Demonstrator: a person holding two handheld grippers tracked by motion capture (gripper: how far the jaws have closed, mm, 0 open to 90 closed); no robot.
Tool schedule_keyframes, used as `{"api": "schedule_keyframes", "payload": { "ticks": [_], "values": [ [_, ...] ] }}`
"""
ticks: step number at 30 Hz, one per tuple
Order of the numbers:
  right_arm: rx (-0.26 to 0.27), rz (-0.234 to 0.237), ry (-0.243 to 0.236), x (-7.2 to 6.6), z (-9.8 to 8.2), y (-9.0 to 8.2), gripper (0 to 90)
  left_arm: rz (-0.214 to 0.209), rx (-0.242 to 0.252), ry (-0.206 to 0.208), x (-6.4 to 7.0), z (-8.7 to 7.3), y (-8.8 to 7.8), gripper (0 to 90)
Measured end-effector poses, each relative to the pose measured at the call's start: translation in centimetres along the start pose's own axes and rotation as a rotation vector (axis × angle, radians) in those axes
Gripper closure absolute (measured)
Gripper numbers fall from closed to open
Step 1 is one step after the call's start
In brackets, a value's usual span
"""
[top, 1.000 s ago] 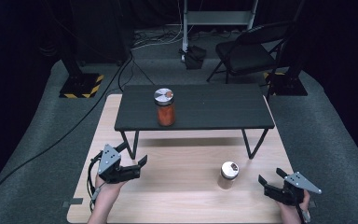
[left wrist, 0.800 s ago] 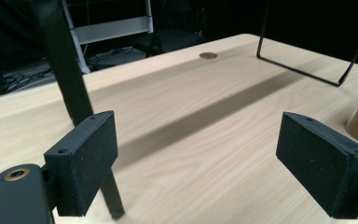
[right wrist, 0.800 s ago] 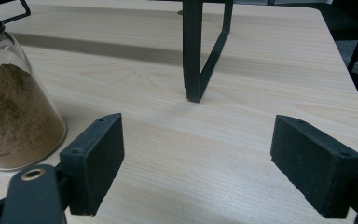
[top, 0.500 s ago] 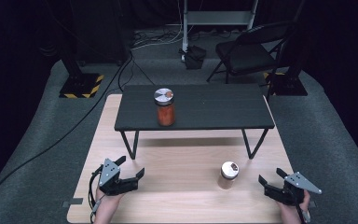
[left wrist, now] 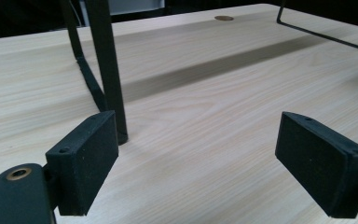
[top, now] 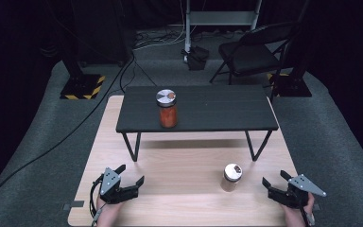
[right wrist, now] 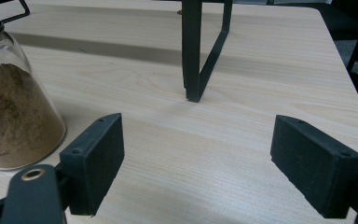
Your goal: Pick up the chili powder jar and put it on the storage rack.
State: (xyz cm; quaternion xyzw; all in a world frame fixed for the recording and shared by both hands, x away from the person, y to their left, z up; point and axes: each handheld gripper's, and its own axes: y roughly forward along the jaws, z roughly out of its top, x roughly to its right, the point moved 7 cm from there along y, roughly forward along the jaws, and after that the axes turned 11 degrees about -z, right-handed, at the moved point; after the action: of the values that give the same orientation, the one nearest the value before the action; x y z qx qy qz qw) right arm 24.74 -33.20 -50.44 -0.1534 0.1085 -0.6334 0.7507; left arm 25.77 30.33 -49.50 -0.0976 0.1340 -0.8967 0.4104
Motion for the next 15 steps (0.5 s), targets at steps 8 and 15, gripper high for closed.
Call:
{"api": "schedule_keyframes", "payload": {
  "ticks": [8,15],
  "values": [
    [-0.003,0.004,-0.006,-0.07,0.06,0.06,16.4,0.021,-0.042,0.055,0.58,-0.73,0.08,13.4],
    [-0.007,0.007,-0.011,-0.12,0.12,0.14,16.4,0.022,-0.058,0.058,0.54,-1.03,0.28,13.5]
  ]
}}
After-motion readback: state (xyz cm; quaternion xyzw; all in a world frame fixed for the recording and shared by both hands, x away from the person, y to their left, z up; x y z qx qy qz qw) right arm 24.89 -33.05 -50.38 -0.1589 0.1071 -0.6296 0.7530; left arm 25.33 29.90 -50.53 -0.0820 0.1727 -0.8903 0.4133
